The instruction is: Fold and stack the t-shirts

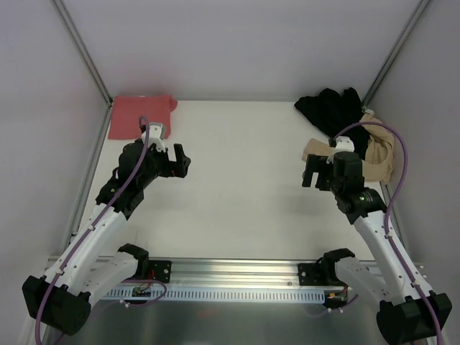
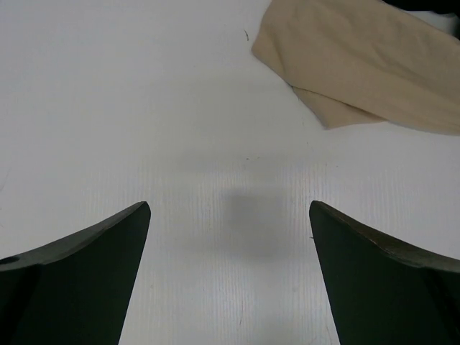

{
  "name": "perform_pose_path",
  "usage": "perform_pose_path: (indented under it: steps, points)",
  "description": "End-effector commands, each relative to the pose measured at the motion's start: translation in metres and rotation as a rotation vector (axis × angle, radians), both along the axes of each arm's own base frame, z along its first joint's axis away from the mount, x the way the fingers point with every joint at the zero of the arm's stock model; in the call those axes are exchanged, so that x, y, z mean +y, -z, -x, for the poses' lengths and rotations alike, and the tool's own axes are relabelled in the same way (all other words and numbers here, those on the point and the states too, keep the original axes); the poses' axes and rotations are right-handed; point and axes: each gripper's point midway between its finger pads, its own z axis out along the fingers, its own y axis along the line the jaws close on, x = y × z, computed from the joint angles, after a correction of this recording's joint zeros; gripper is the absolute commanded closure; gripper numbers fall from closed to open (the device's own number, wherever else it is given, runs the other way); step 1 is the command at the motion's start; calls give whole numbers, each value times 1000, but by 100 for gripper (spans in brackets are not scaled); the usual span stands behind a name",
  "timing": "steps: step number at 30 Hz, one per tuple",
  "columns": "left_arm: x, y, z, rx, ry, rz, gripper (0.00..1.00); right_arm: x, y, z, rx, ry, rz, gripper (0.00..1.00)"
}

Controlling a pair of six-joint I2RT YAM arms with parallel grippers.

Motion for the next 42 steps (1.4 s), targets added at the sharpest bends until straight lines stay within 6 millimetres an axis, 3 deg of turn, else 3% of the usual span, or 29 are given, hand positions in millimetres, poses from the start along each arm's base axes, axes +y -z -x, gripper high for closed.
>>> perform_pose_path:
  steps: [1, 19, 26, 27, 30, 32, 33, 34, 36, 37, 40, 41, 42]
  points:
    - [5, -15, -5, -41, -11, -12, 1, 5, -24, -9, -77, -8, -33, 1]
    - [7, -22, -1, -62, -25, 2, 1, 1, -20, -1, -54, 24, -42, 3]
    - [7, -22, -1, -54, -26, 7, 1, -11, -49, -31, -15, 87, 58, 1]
    - [7, -22, -1, -54, -26, 7, 1, -12, -56, -42, -6, 101, 81, 0]
    - [4, -25, 1, -65, -12, 21, 1, -35, -66, -60, 27, 193, 194, 1]
    - [3, -25, 2, -65, -3, 25, 1, -47, -73, -83, 57, 245, 246, 1]
    - [3, -23, 1, -60, -6, 25, 1, -58, -87, -95, 38, 292, 238, 1]
    - [2, -24, 2, -59, -2, 28, 1, -63, -71, -110, 91, 314, 247, 1]
    - [2, -23, 1, -48, -2, 26, 1, -84, -60, -121, 151, 398, 201, 0]
    - [1, -23, 1, -49, -1, 28, 1, -84, -46, -135, 194, 397, 174, 1]
    - [3, -24, 1, -52, -9, 24, 1, -98, -23, -149, 267, 428, 151, 1]
    - [4, -24, 1, -55, -12, 24, 1, -102, -3, -154, 316, 431, 172, 1]
    - [4, -22, 1, -51, -12, 23, 1, -105, 4, -156, 333, 440, 183, 1]
